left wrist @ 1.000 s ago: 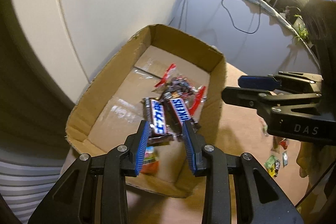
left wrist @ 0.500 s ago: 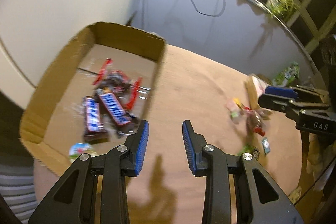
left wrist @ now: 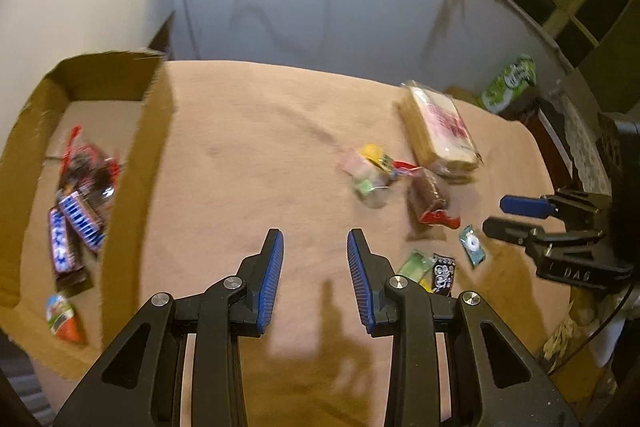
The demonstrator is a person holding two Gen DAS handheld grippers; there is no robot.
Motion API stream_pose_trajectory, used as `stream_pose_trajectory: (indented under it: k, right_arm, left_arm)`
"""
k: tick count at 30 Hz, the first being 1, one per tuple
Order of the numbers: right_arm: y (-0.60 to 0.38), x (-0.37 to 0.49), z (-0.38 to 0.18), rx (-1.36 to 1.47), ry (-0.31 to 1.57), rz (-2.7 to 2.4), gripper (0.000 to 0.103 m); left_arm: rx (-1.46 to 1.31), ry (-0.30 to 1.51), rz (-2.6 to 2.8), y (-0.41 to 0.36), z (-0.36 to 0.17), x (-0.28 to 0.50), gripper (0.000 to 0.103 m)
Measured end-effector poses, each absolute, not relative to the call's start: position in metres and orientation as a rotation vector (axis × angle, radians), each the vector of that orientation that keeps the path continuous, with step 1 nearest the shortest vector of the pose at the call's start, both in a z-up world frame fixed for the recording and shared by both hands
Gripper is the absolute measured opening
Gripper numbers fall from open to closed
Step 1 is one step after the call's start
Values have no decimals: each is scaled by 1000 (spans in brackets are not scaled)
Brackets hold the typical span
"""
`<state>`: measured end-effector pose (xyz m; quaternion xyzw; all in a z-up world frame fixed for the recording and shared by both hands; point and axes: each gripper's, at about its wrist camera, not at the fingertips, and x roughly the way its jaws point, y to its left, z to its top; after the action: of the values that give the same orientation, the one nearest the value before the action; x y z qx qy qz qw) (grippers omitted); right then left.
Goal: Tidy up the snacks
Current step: 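Grasp the green candy pack with the left tool while the right tool grasps the teal mint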
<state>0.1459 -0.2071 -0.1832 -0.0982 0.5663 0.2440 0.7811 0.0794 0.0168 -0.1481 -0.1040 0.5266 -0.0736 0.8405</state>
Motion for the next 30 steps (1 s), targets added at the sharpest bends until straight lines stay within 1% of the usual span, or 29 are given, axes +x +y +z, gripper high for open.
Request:
stream_pose_trajectory:
  k: [12, 25, 27, 30]
  right_arm:
    - [-250, 136, -222, -120, 1293, 437, 48]
    - [-259, 134, -237, -92, 1314, 431, 48]
    - [-255, 132, -239, -101, 1309, 432, 47]
    - [-247, 130, -241, -123, 1306, 434, 40]
  left_arm:
    - [-145, 1195, -241, -25, -183, 126, 32]
    - [-98, 1202, -262, -38, -199, 147, 32]
    - [-94, 1197, -261, -39, -199, 146, 31]
    - [-70, 1188, -262, -43, -199, 146, 30]
